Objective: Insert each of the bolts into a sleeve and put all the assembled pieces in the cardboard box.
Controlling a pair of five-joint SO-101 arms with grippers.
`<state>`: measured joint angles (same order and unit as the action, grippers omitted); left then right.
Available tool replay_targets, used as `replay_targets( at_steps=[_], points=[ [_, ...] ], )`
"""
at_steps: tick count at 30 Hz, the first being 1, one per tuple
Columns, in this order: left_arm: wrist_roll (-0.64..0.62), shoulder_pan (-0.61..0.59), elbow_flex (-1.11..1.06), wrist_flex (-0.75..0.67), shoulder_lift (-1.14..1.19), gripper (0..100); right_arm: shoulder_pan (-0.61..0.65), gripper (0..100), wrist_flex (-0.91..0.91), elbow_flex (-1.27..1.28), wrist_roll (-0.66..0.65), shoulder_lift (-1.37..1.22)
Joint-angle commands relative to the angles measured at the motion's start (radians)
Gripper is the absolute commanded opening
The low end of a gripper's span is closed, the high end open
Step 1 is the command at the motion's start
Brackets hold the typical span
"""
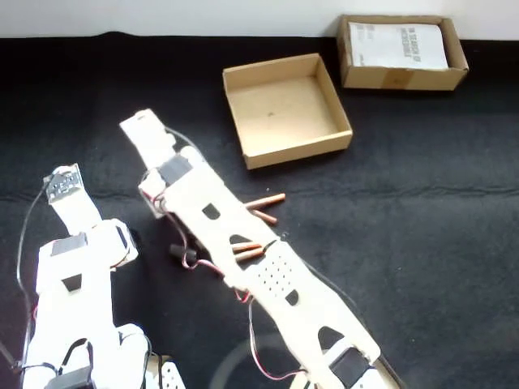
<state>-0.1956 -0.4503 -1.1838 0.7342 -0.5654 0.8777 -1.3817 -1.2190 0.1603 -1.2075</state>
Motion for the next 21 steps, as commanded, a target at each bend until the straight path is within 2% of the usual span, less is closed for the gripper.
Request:
replay_targets(
  at_steps=[1,6,9,13,16,21],
  points=[
    [-0.005,-0.013,0.005,-0.014,0.002,22,0.008,0.5,0.007,-0.024,-0.011,-0.005],
    [-0.005,-0.013,0.005,-0.014,0.002,22,0.008,4.3,0.002,-0.024,-0.008,-0.004],
    [-0.005,-0.013,0.005,-0.014,0.002,22,0.008,0.8,-0.016,-0.024,-0.008,-0.005],
    [-0.003,-0.013,0.008,-0.014,0.007,22,0.01,0.7,-0.051,-0.024,-0.008,-0.004],
    [-0.003,-0.012,0.008,-0.014,0.007,22,0.002,0.7,-0.105,-0.035,-0.011,0.001],
    [-0.003,-0.008,0.008,-0.014,0.007,22,-0.048,0.7,-0.246,-0.213,-0.012,0.031]
  ],
)
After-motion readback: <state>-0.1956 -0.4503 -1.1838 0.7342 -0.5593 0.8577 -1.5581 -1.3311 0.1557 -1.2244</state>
